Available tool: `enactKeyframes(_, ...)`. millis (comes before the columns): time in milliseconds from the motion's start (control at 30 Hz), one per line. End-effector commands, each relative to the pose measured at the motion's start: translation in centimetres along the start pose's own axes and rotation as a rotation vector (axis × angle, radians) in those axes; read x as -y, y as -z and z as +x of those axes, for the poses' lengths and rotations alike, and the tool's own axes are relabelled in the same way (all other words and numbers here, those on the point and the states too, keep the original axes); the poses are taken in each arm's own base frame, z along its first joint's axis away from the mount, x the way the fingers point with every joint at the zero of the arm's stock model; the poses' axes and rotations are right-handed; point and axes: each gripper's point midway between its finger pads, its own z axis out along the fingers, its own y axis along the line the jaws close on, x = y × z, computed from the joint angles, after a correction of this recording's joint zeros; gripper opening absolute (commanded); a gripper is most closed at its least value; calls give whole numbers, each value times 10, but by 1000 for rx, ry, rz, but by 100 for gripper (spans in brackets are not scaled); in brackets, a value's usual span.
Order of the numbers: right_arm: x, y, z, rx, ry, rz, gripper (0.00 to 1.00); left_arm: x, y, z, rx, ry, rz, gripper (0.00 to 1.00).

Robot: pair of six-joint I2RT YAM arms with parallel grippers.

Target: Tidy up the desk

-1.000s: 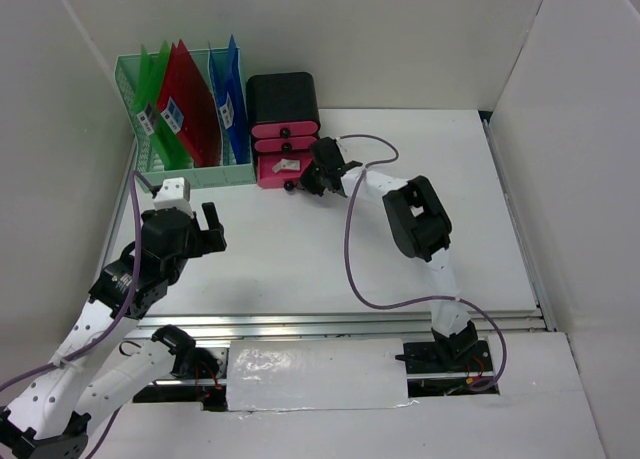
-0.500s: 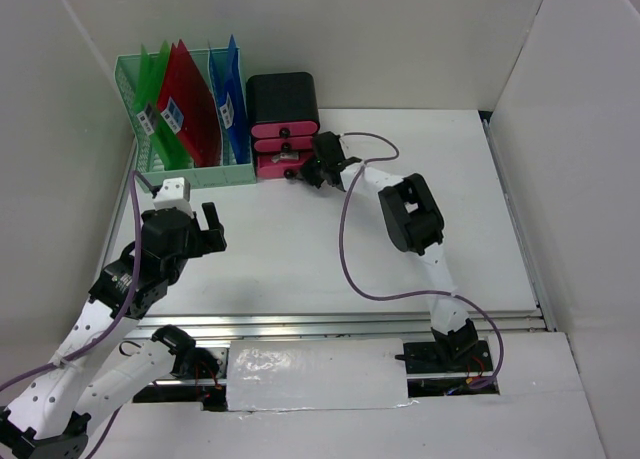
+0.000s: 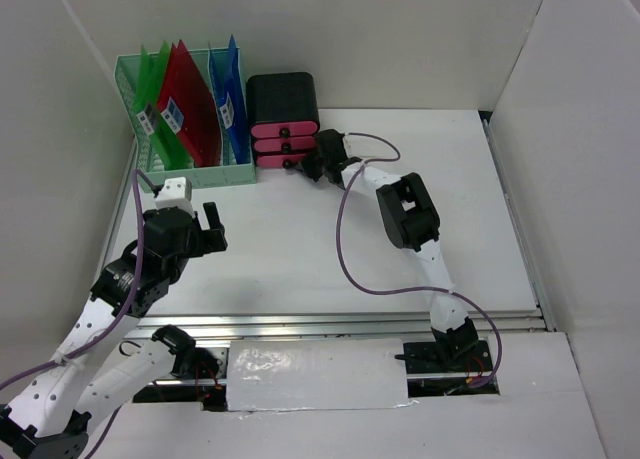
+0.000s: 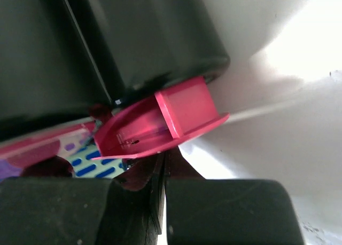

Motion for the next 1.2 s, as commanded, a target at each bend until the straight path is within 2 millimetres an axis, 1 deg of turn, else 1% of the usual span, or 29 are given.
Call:
enactKeyframes(0, -25, -4, -10, 35, -74, -119, 0, 3, -1, -5, 26, 3, 14, 100)
enactKeyframes(133, -30, -5, -14, 53, -119, -150, 0, 5, -1, -5, 24, 1, 21, 99)
enactKeyframes(267, -30, -11, -16, 62, -144, -153, 0, 5, -1, -5, 23, 0, 26, 99)
enactKeyframes(300, -33, -12, -17, 61, -153, -158, 0, 5, 0, -5, 25, -1, 27, 100)
enactKeyframes(400, -31, -14, -16, 57, -157, -165, 0, 6, -1, -5, 23, -2, 28, 99)
enactKeyframes(467, -33, -11, -18, 67, -154, -175, 0, 6, -1, -5, 23, -2, 28, 100)
enactKeyframes(500, -28, -10, -16, 64, -156, -167, 0, 6, -1, -5, 22, -2, 27, 99)
enactKeyframes(533, -30, -8, -16, 66, -154, -179, 0, 6, -1, -5, 21, -3, 28, 100)
enactKeyframes(600, -26, 4, -12, 53, -149, -188, 0, 5, -1, -5, 21, -1, 24, 100)
enactKeyframes(633, -26, 12, -11, 56, -149, -195, 2, 4, 0, -5, 25, 0, 20, 99)
enactKeyframes(667, -13, 33, -6, 64, -157, -173, 6, 3, -1, -5, 24, 4, 13, 99)
enactKeyframes(700, -22, 48, -8, 98, -155, -230, 12, 2, -1, -5, 26, 5, 6, 99)
enactKeyframes(733, -21, 62, -12, 131, -144, -235, 33, -2, 0, -8, 37, 18, -18, 100)
enactKeyframes(767, -21, 92, -12, 146, -129, -237, 43, -5, 0, -7, 30, 16, -36, 99)
enactKeyframes(800, -17, 106, -13, 170, -88, -220, 54, -8, 0, -7, 33, 18, -53, 99)
enactKeyframes(833, -16, 121, -15, 183, -62, -214, 58, -11, 1, -9, 39, 32, -70, 99)
enactKeyframes(867, 10, 133, -10, 179, -29, -132, 61, -19, 0, -9, 45, 33, -118, 100)
enactKeyframes(900, -10, 166, -21, 232, 59, -155, 70, -23, 2, -15, 57, 64, -148, 100)
enactKeyframes(933, 13, 178, -18, 222, 116, -49, 80, -32, 1, -16, 54, 65, -197, 100)
enactKeyframes(967, 12, 194, -24, 238, 174, -20, 80, -34, 1, -19, 56, 75, -213, 100)
enactKeyframes(1000, -3, 222, -30, 265, 231, -25, 87, -36, 3, -27, 72, 96, -220, 99)
enactKeyframes(1033, -4, 239, -40, 311, 356, 11, 88, -39, 3, -32, 75, 109, -239, 100)
enactKeyframes(1067, 15, 256, -40, 299, 422, 106, 89, -41, 6, -37, 88, 122, -249, 100)
enactKeyframes(1100, 0, 293, -49, 356, 456, 90, 90, -43, 14, -48, 108, 140, -254, 99)
enactKeyframes(1133, 4, 314, -58, 401, 550, 130, 90, -45, 21, -56, 133, 168, -261, 99)
enactKeyframes(1167, 17, 336, -59, 393, 590, 187, 91, -49, 27, -64, 160, 185, -281, 99)
